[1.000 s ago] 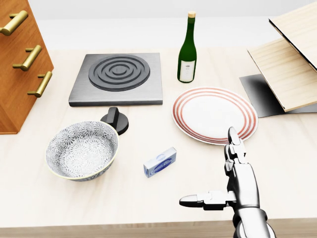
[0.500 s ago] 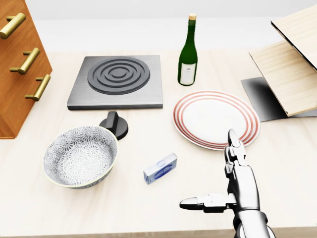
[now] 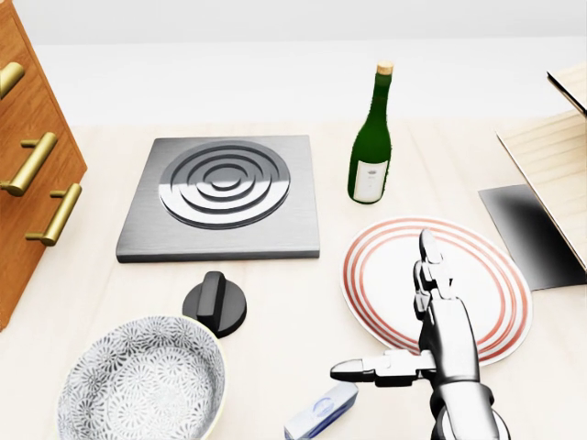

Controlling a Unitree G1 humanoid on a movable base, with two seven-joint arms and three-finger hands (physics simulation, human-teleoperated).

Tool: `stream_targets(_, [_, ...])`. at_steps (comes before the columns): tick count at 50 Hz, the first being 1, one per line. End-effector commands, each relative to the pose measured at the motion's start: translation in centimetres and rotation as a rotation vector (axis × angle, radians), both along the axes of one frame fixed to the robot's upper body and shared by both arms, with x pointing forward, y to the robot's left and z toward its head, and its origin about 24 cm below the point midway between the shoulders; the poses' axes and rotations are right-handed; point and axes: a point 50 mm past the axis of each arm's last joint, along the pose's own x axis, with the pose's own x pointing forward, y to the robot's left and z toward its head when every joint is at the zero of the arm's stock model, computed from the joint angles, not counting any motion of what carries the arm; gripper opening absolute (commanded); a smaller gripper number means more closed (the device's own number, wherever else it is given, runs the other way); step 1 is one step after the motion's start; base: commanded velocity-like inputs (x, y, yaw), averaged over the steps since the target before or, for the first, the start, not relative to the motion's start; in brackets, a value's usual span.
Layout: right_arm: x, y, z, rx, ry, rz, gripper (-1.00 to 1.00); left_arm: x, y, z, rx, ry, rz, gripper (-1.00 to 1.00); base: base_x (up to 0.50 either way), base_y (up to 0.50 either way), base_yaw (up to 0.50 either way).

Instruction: Pick up the akita bowl and put it on the plate.

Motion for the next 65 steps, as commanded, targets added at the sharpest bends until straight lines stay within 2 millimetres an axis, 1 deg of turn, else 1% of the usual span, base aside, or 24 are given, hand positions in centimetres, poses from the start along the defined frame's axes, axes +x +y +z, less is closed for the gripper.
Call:
stream_targets(1, [-0.2,-0.1,-0.2,-0.004,0.004,0.0,1.0,-0.2,-0.1,0.0,0.001,-0.008,-0.006,1.0,0.5,0.12,0.0])
stream_targets(23, [-0.2,-0.2,-0.2,-0.004,0.0,-0.006,1.0,-0.2,-0.2,0.1,0.013,0.0,-0.012,1.0,0.5,0.12,0.0])
stream_targets(26, [0.0,-0.5,-0.2,-0.019,-0.004,-0.039,1.0,-0.2,-0.1,0.0,0.008,-0.001,-0.008,1.0,0.5,0.12,0.0])
stream_targets(30, [0.0,-0.7,-0.2,0.009,0.017,-0.051,1.0,-0.1,-0.2,-0.1,0.012,0.006,-0.007,1.0,0.05,0.01,0.0])
stream_targets(34, [0.1,-0.8,-0.5,-0.001,0.023,-0.064,1.0,-0.1,-0.2,-0.1,0.013,0.007,-0.007,1.0,0.0,0.0,0.0])
stream_targets(38, [0.0,-0.9,-0.4,-0.001,0.022,-0.07,1.0,-0.1,-0.2,0.0,0.014,0.005,-0.01,1.0,0.0,0.0,0.0])
stream_targets(44, [-0.1,0.0,-0.8,-0.009,0.028,-0.035,1.0,-0.1,-0.2,0.0,0.017,0.008,-0.009,1.0,0.0,0.0,0.0])
stream_targets(45, [-0.1,0.3,-0.8,0.031,0.04,-0.003,1.0,-0.2,-0.2,0.0,0.015,0.009,-0.007,1.0,0.0,0.0,0.0])
stream_targets(46, [0.0,0.2,-0.8,0.065,0.054,-0.013,1.0,-0.1,-0.2,-0.1,0.016,0.01,-0.006,1.0,0.0,0.0,0.0])
stream_targets(48, [0.1,0.3,-0.4,-0.024,0.013,-0.014,1.0,-0.2,-0.2,0.0,0.02,0.009,-0.008,1.0,0.0,0.0,0.0])
stream_targets(49, [0.0,0.5,-0.3,0.003,0.025,-0.01,1.0,-0.2,-0.2,0.0,0.023,0.01,-0.009,1.0,0.0,0.0,0.0])
stream_targets(55, [0.1,0.5,0.9,-0.015,0.016,-0.017,1.0,-0.2,-0.1,-0.1,0.018,0.011,-0.001,1.0,0.0,0.0,0.0])
stream_targets(58, [0.2,0.4,1.0,-0.095,0.014,-0.013,1.0,-0.1,-0.1,-0.1,0.02,0.015,0.005,1.0,0.0,0.0,0.0])
stream_targets(60, [0.2,0.4,1.0,-0.096,0.014,-0.013,1.0,-0.1,-0.1,-0.1,0.02,0.015,0.005,1.0,0.0,0.0,0.0])
stream_targets(61, [0.3,0.6,3.9,-0.165,-0.102,0.035,1.0,-0.1,-0.1,-0.1,0.024,0.017,0.004,1.0,0.0,0.0,0.0])
stream_targets(62, [0.3,0.7,5.8,-0.19,-0.179,0.052,1.0,-0.1,-0.1,-0.1,0.025,0.018,0.006,1.0,0.0,0.0,0.0])
stream_targets(63, [0.2,0.7,7.0,-0.192,-0.227,0.065,1.0,-0.1,-0.2,-0.1,0.026,0.019,0.003,1.0,0.0,0.0,0.0])
stream_targets(64, [-0.1,0.8,9.7,-0.212,-0.337,0.081,1.0,-0.1,-0.2,-0.1,0.029,0.021,0.004,1.0,0.0,0.0,0.0])
stream_targets(65, [-0.3,0.8,10.7,-0.234,-0.382,0.086,1.0,-0.1,-0.2,-0.1,0.031,0.022,0.003,1.0,0.0,0.0,0.0])
